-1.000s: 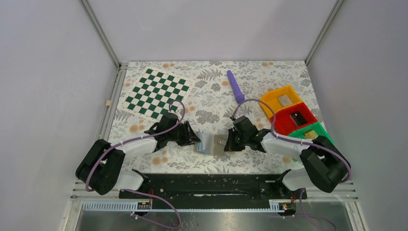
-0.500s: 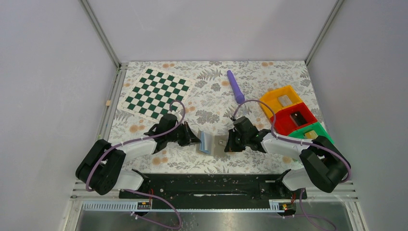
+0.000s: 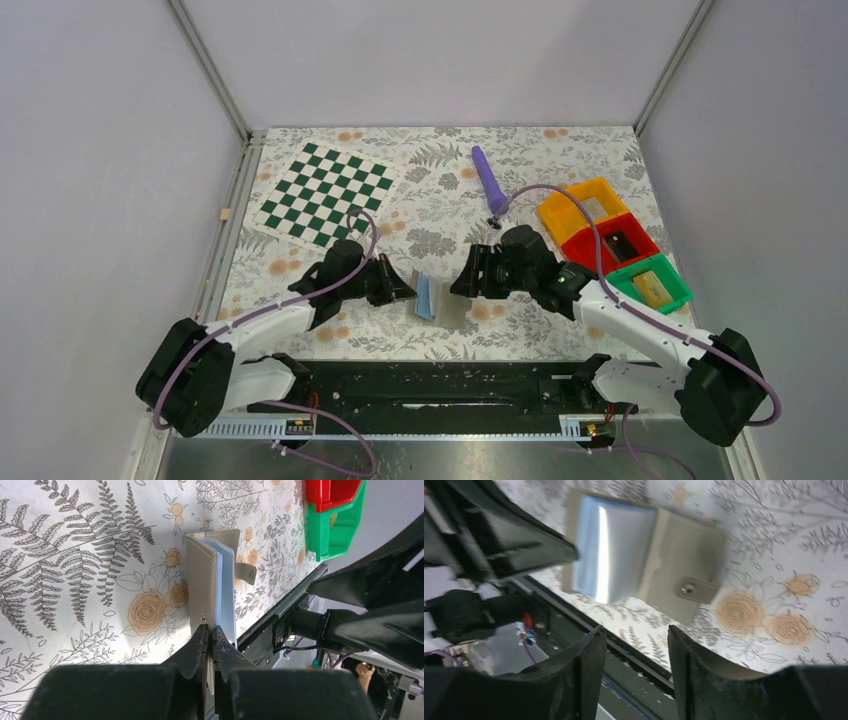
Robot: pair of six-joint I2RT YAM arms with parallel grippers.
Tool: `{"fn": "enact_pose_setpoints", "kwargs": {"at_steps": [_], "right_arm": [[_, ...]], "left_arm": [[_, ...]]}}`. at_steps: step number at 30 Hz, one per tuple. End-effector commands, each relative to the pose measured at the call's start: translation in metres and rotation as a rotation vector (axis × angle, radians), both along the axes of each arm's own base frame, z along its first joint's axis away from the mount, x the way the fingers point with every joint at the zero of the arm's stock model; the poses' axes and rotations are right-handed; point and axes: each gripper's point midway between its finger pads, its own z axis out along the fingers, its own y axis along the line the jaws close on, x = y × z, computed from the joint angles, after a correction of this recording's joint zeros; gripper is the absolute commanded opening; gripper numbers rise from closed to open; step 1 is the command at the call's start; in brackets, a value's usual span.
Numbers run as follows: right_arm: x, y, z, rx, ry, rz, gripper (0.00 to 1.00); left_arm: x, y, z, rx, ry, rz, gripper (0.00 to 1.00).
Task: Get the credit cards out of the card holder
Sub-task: Remove the credit card from the card holder.
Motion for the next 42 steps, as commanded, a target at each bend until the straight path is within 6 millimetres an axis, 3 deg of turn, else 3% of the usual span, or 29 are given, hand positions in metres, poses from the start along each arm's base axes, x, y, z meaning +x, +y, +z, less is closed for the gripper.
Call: {"fn": "enact_pose_setpoints", "kwargs": {"at_steps": [1, 6, 13, 16, 29, 34, 42], "right_arm": [[-0.006, 0.021, 0.029, 0.052, -0.015, 0.027, 0.69], [-0.01, 0.044, 0.017, 0.038, 0.002, 0.031, 0.81], [-0.011, 0.065, -0.012, -0.043, 0.051, 0.049, 0.82], [-0.011, 0.067, -0.021, -0.062, 0.071, 0.043, 0.89], [-0.015, 0.082, -0.055, -0.107, 0.13, 0.069, 0.87], [-0.017, 0.073, -0.065, -0.161, 0.131, 0.061, 0.79], [-0.012, 0.029, -0.075, -0.329, 0.069, -0.012, 0.68]], "left_arm": [[-0.002, 0.001, 0.01, 0.021, -0.045, 0.044, 0.0], [-0.009, 0.002, 0.002, 0.05, -0.023, 0.056, 0.0], [-0.013, 0.002, 0.002, 0.095, -0.017, 0.065, 0.0], [-0.013, 0.002, 0.003, 0.095, -0.017, 0.072, 0.0], [-0.017, 0.0, 0.009, 0.073, -0.015, 0.072, 0.0], [-0.016, 0.0, 0.012, 0.066, -0.023, 0.073, 0.0], [-0.019, 0.005, 0.003, 0.102, -0.002, 0.08, 0.0]]}}
